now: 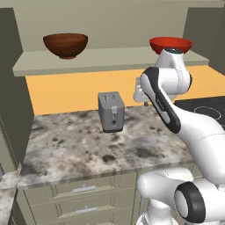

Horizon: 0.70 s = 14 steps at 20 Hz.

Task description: Pick up the bowls from the cabinet and place each bowl in front of a stool on the dining counter.

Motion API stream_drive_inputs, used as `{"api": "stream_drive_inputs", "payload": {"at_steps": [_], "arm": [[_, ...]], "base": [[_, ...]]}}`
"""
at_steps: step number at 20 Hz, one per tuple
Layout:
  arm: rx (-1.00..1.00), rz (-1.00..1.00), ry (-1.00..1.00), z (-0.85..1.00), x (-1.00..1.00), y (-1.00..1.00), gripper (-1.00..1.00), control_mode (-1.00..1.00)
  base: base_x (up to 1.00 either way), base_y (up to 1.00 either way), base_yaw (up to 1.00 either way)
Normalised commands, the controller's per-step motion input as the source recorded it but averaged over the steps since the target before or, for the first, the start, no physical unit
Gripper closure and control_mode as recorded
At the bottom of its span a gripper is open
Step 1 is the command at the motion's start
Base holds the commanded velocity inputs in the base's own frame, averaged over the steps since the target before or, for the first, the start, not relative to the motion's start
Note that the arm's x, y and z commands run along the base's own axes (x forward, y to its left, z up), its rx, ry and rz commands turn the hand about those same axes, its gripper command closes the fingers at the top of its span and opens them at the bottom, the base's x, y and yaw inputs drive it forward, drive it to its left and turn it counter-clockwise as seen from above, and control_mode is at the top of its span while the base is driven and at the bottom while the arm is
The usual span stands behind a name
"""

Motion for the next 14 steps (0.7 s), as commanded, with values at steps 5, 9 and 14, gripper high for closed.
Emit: {"api": "stream_drive_inputs", "payload": {"at_steps": [5,9,14], "arm": [[-0.06,0.01,-0.08,-0.28,0.14,-0.36,-1.0,-1.0],[-0.26,0.0,-0.08,-0.13,0.08,-0.34,-1.0,-1.0],[-0.11,0.0,-0.1,0.31,-0.13,-0.07,-1.0,-1.0]], "base": [[0.0,0.0,0.0],[0.0,0.0,0.0],[0.0,0.0,0.0]]}}
